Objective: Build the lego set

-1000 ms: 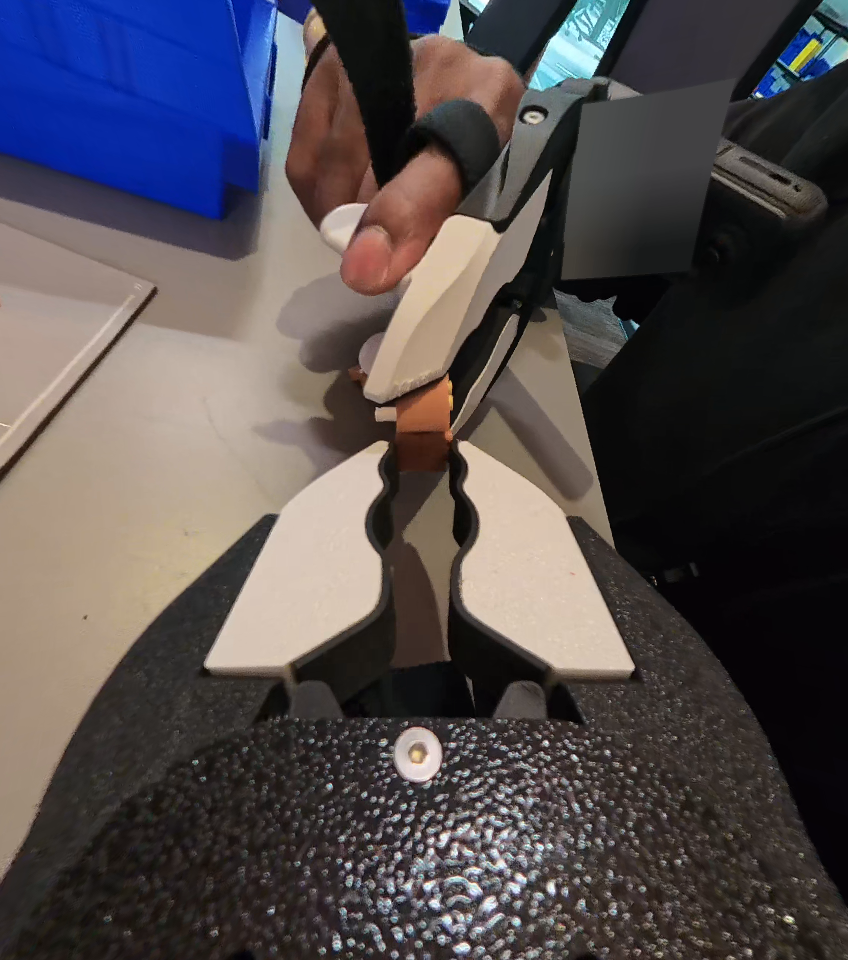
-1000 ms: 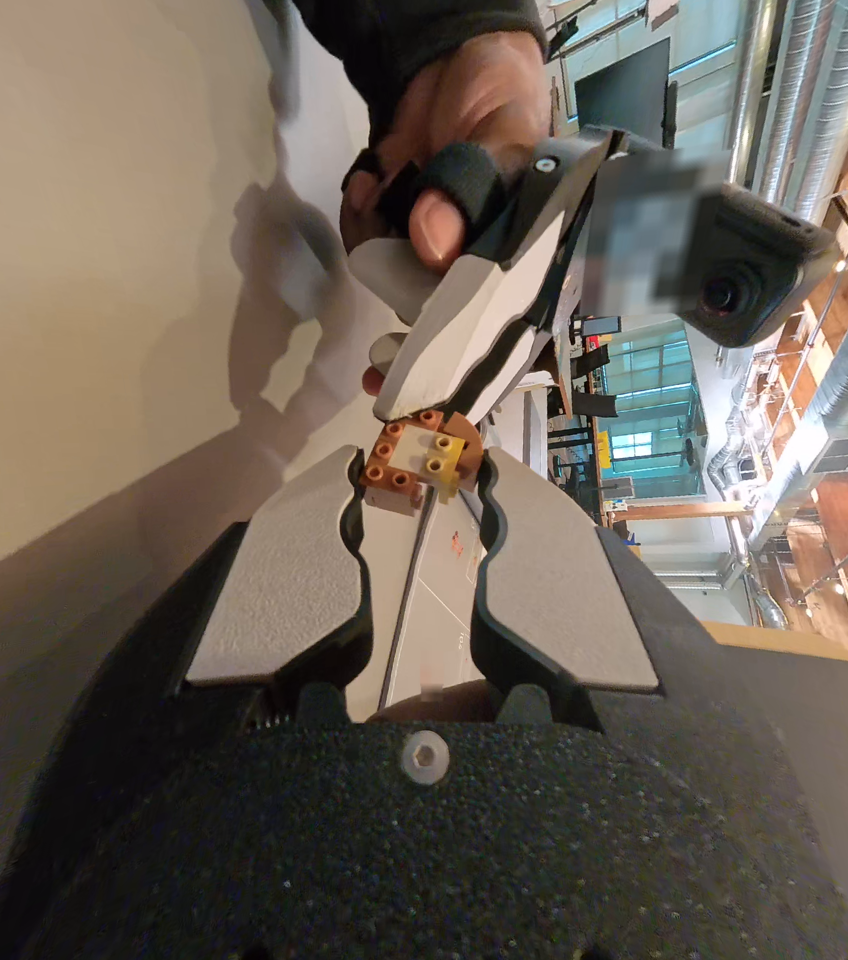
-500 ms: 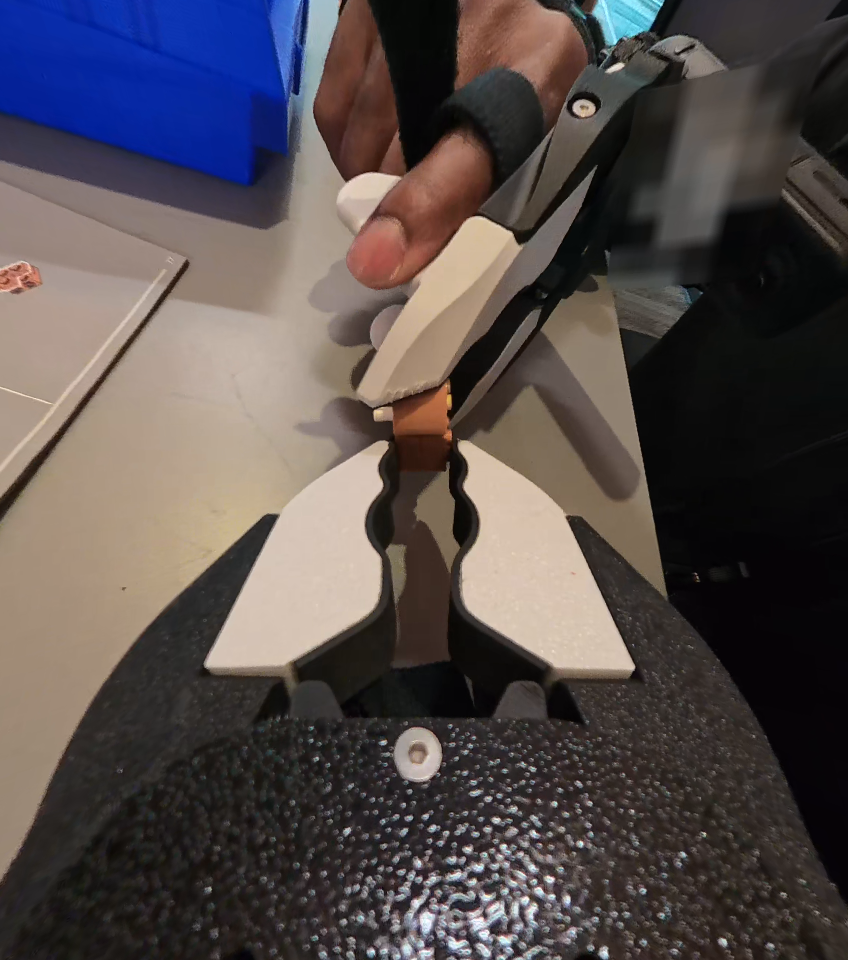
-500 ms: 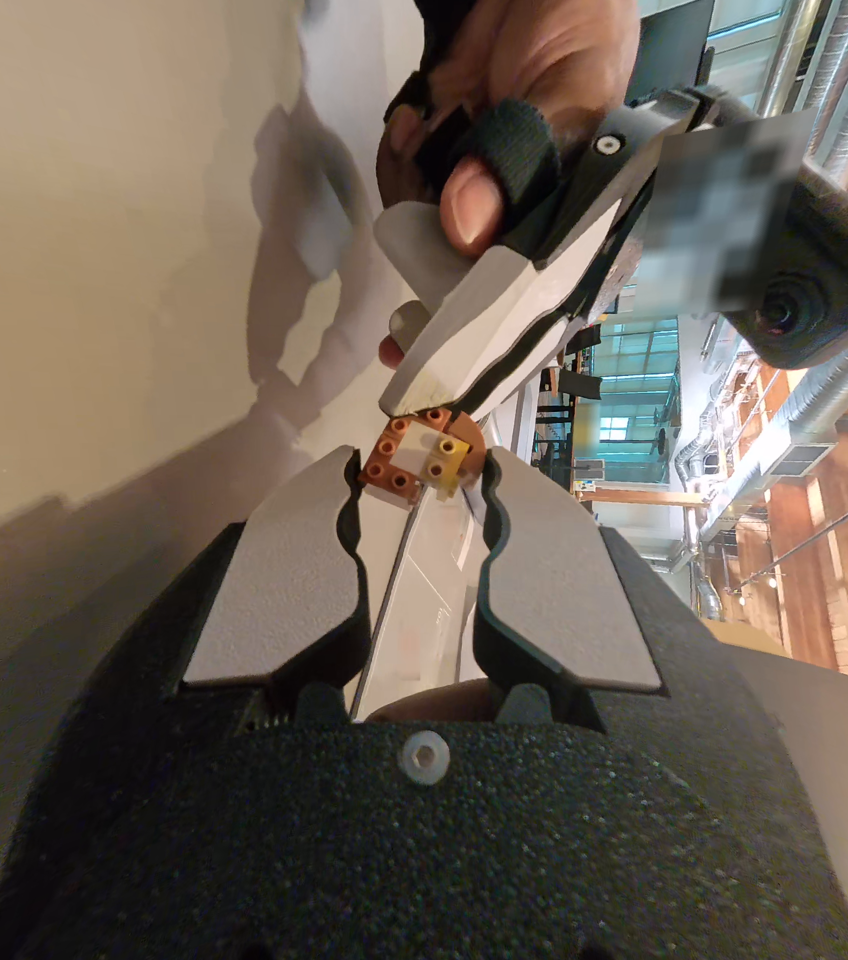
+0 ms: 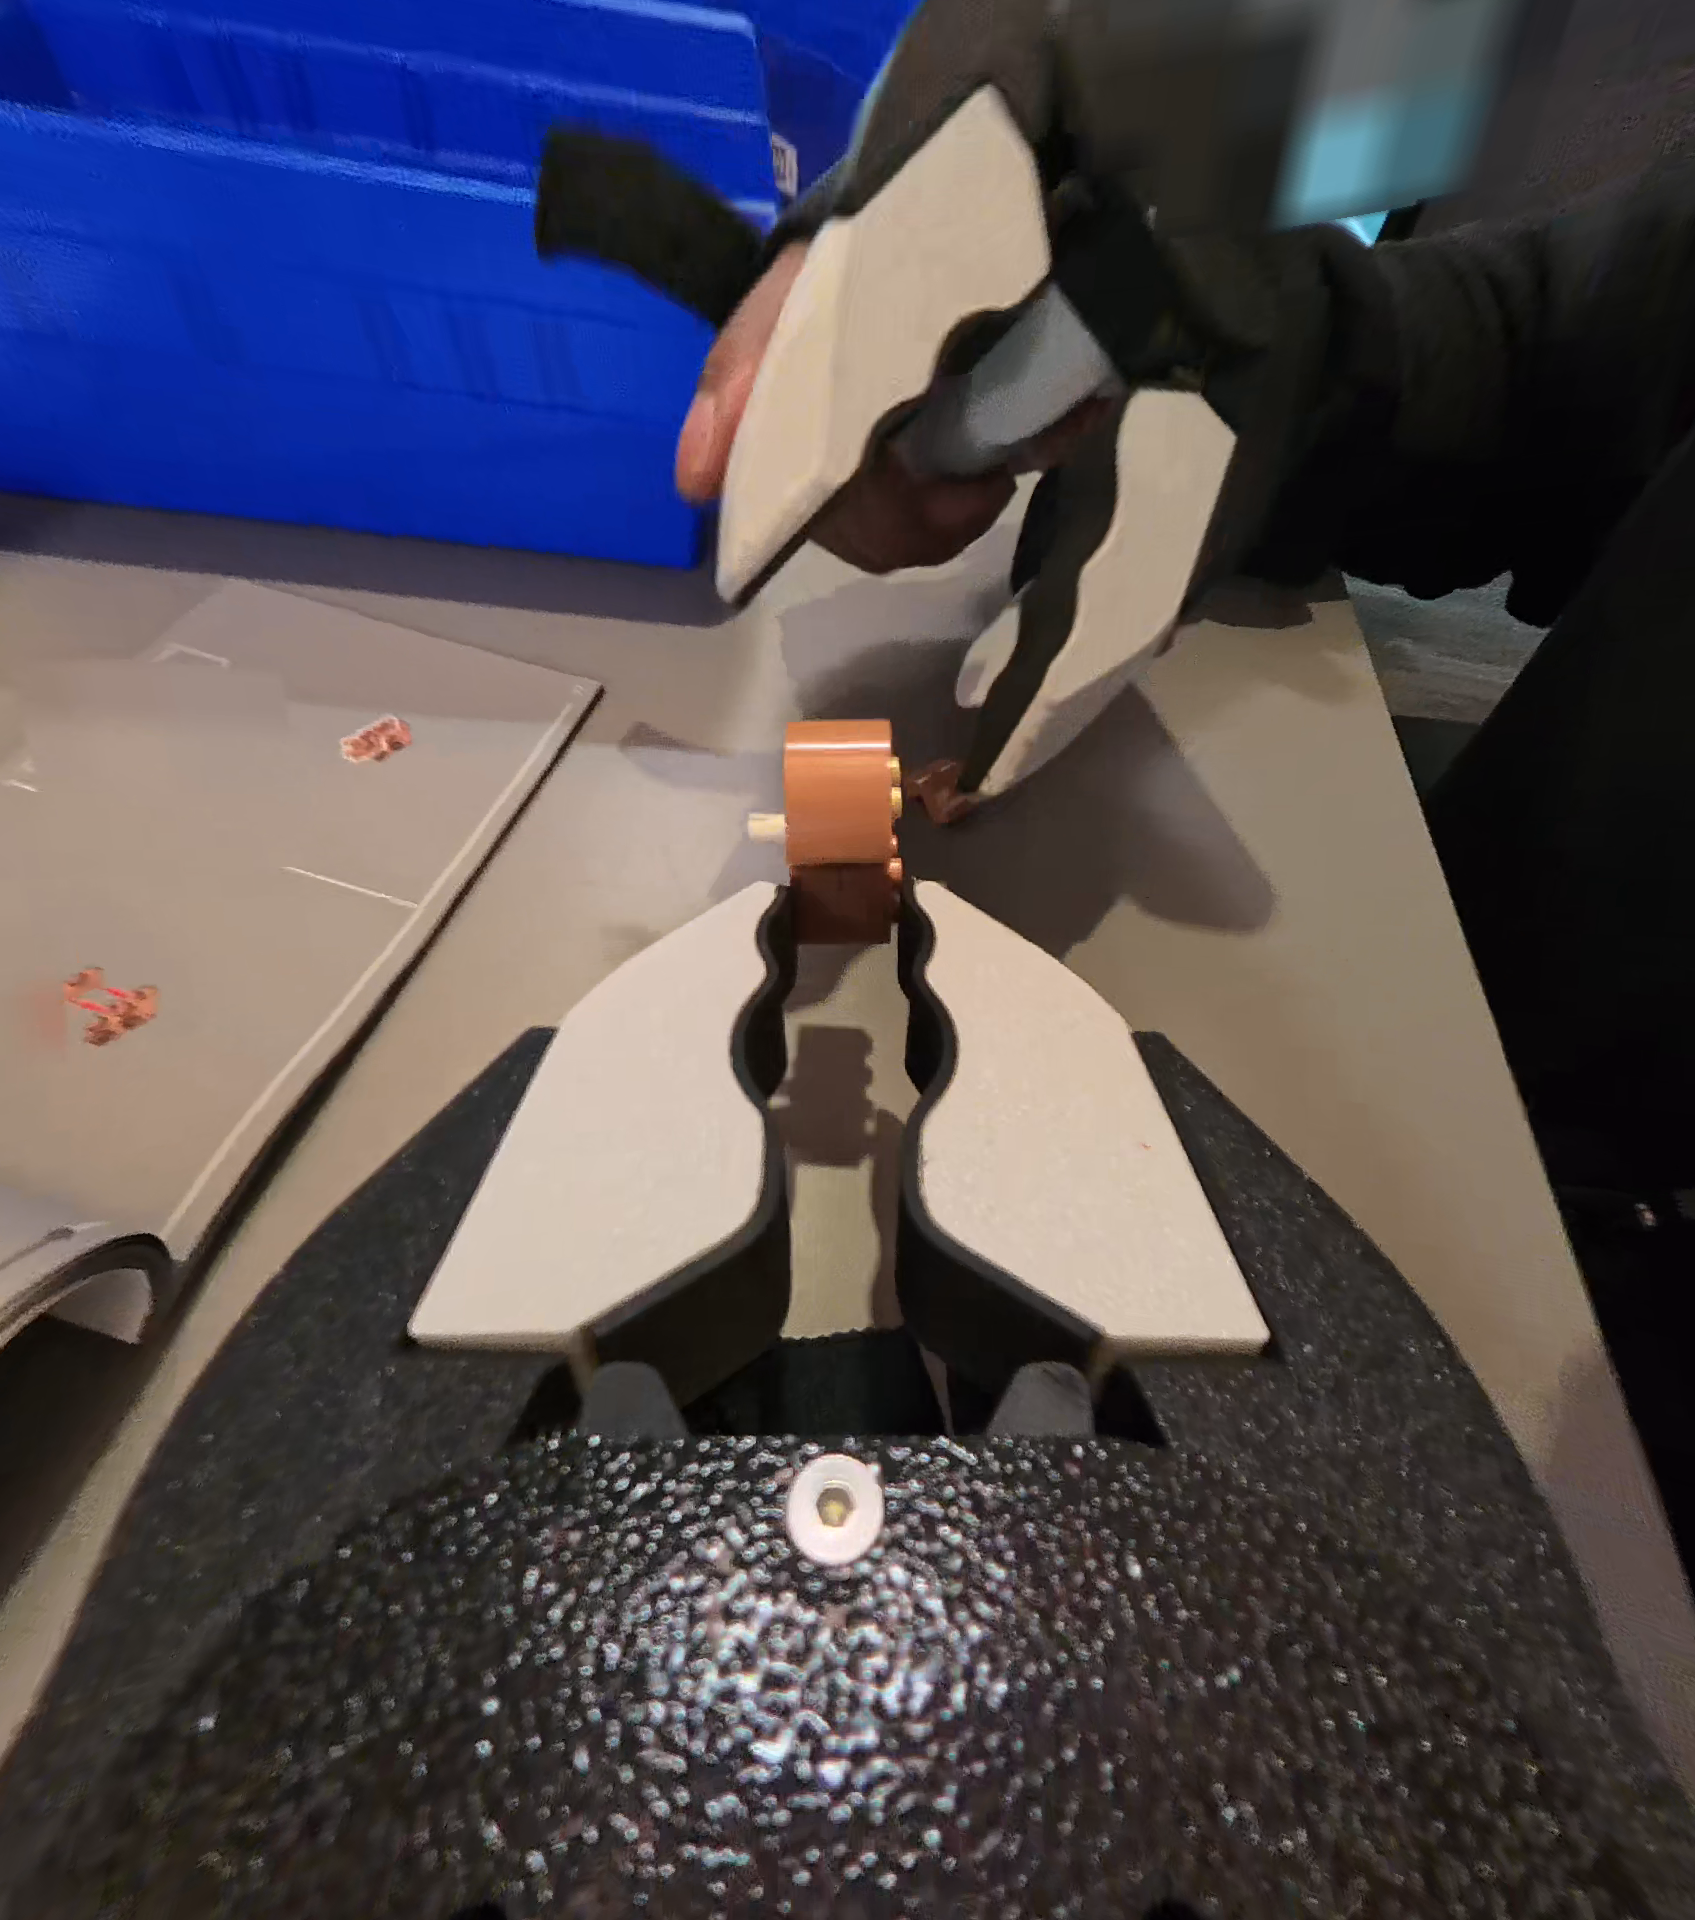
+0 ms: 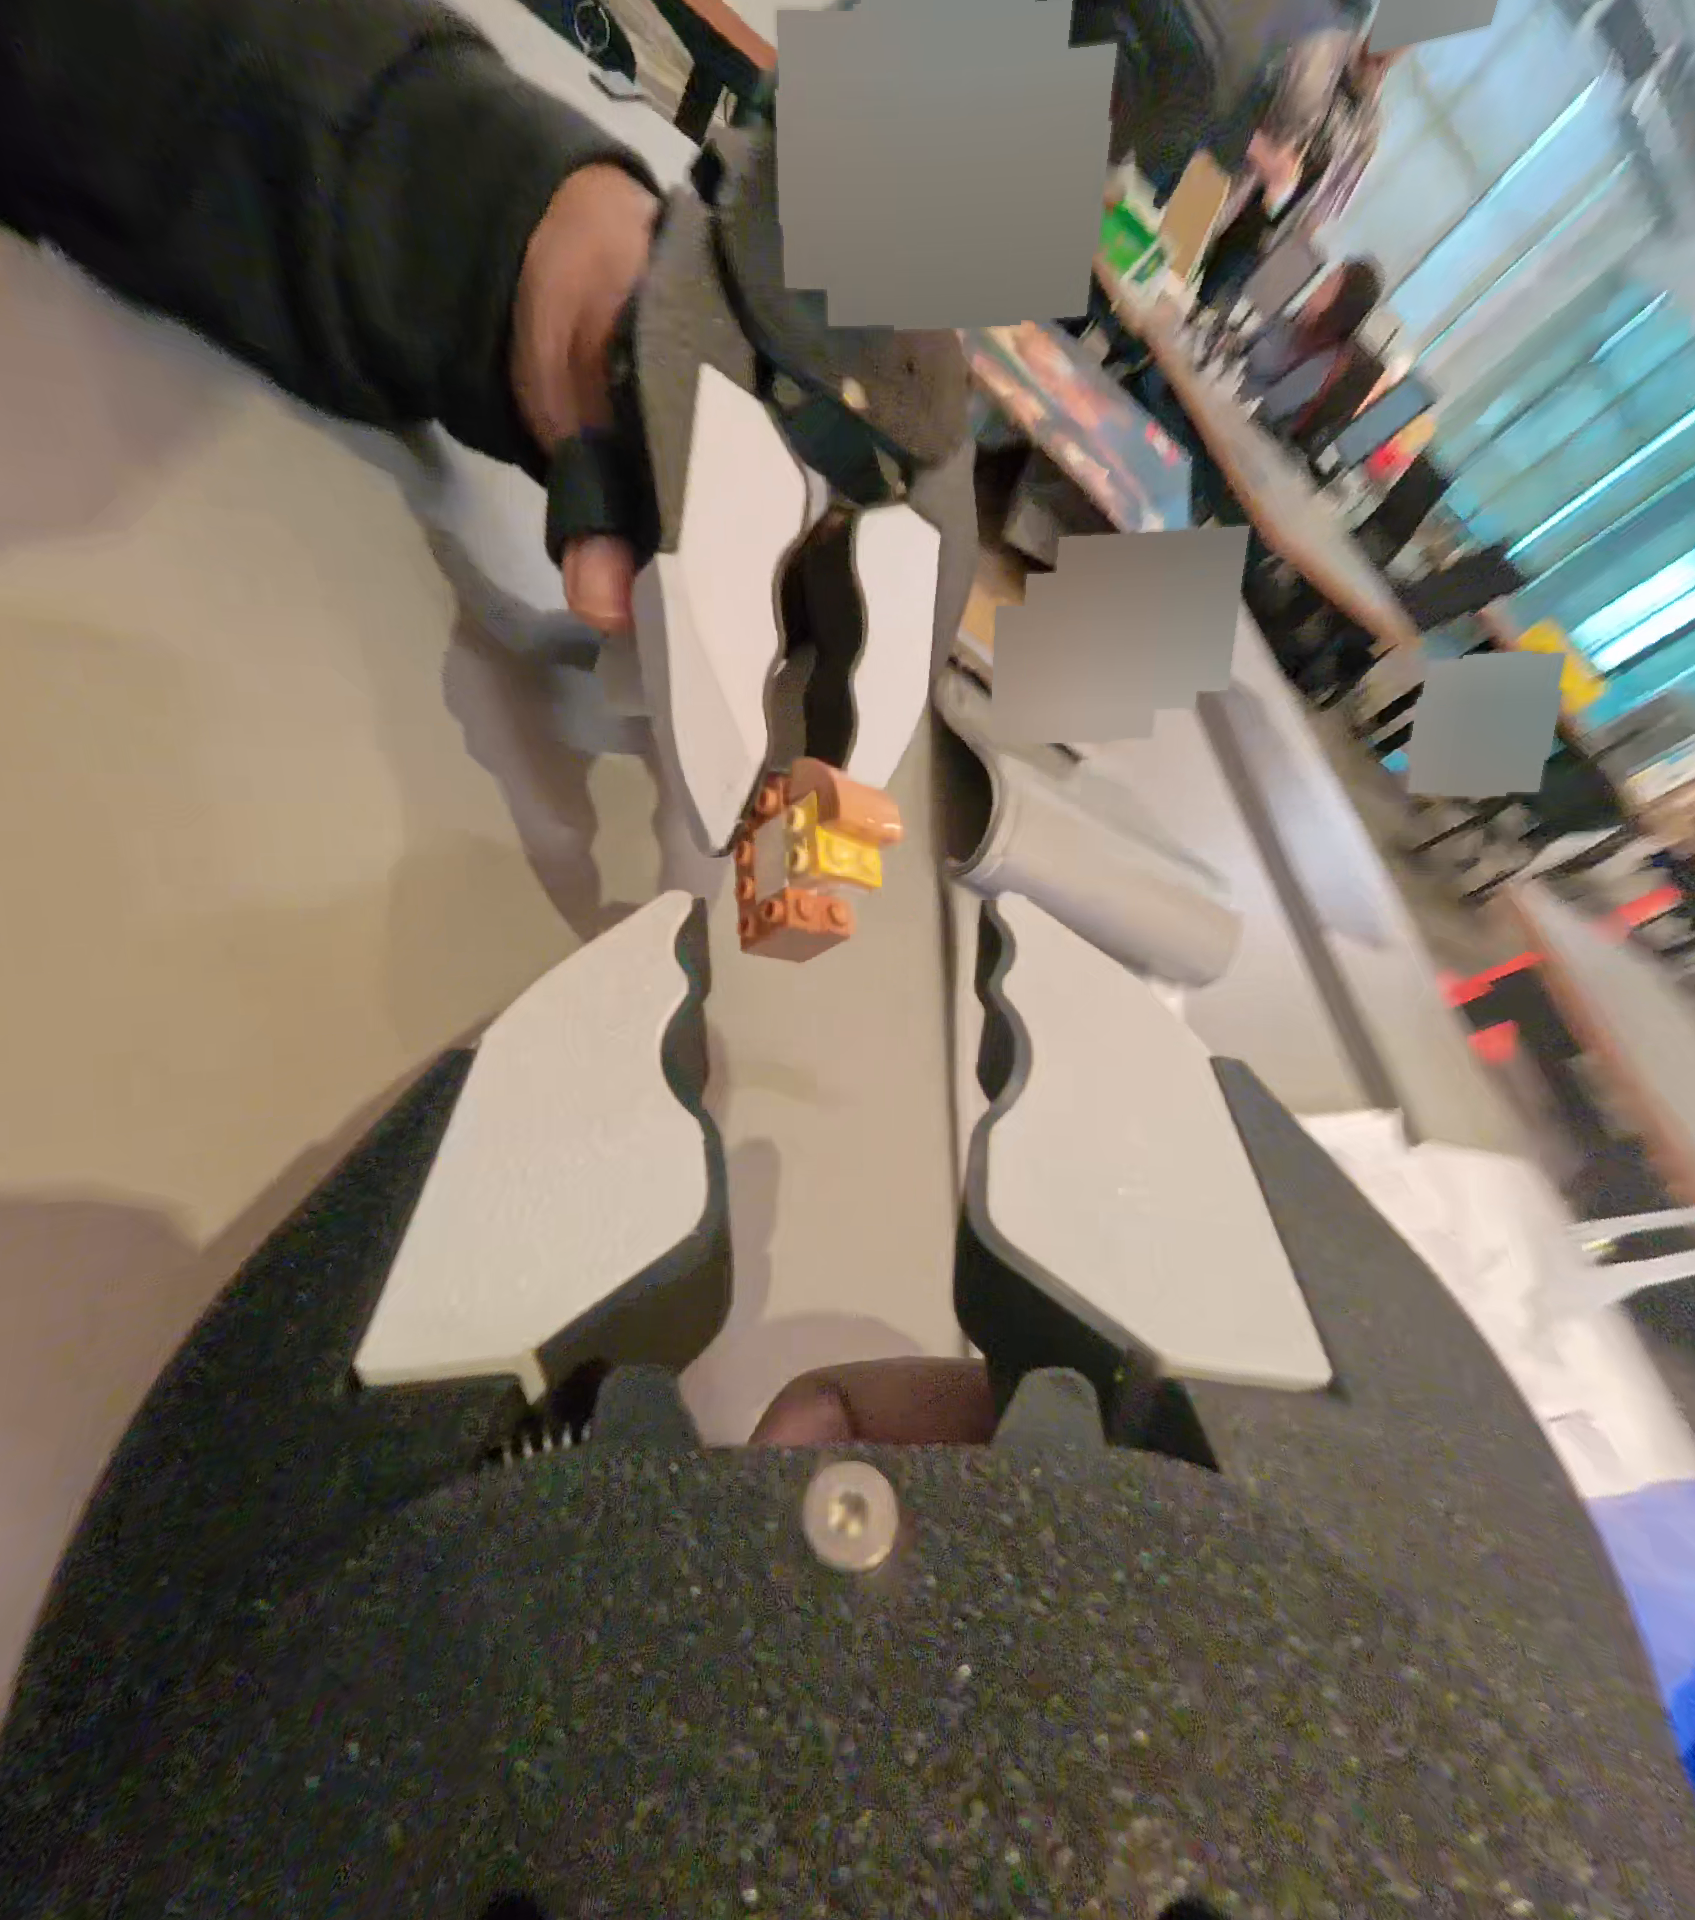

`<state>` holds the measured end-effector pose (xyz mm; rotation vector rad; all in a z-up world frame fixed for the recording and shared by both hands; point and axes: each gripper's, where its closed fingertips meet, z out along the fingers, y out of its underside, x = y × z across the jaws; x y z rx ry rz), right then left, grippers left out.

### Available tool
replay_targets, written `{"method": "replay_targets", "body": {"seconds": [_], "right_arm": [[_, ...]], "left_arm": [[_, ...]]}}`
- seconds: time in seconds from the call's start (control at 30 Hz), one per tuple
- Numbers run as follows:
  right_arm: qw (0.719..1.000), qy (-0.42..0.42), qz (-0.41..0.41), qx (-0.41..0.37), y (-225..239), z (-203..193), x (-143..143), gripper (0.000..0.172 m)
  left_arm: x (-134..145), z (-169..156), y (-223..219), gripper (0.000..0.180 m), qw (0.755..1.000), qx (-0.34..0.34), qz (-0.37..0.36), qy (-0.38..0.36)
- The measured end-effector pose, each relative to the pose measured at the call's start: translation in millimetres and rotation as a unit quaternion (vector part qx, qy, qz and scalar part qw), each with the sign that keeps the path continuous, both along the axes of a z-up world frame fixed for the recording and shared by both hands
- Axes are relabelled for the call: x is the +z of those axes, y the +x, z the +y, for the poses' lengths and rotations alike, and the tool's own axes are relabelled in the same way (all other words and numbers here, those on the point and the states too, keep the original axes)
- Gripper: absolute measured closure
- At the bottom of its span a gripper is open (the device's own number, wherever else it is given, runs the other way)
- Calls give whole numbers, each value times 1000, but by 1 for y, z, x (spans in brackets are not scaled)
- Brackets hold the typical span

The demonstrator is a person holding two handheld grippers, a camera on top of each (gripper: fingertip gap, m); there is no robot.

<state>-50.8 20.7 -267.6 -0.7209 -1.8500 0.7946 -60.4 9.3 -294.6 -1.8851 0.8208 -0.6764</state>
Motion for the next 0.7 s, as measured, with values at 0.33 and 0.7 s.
{"method": "replay_targets", "body": {"seconds": [0.33,0.7], "right_arm": [[985,-132,-106,13,5,-13,-12,136],[984,-136,-115,0,2,-12,-24,152]], "left_arm": [[6,-6,10,162,995,-31,43,88],[1,-3,11,162,997,-33,18,69]]}}
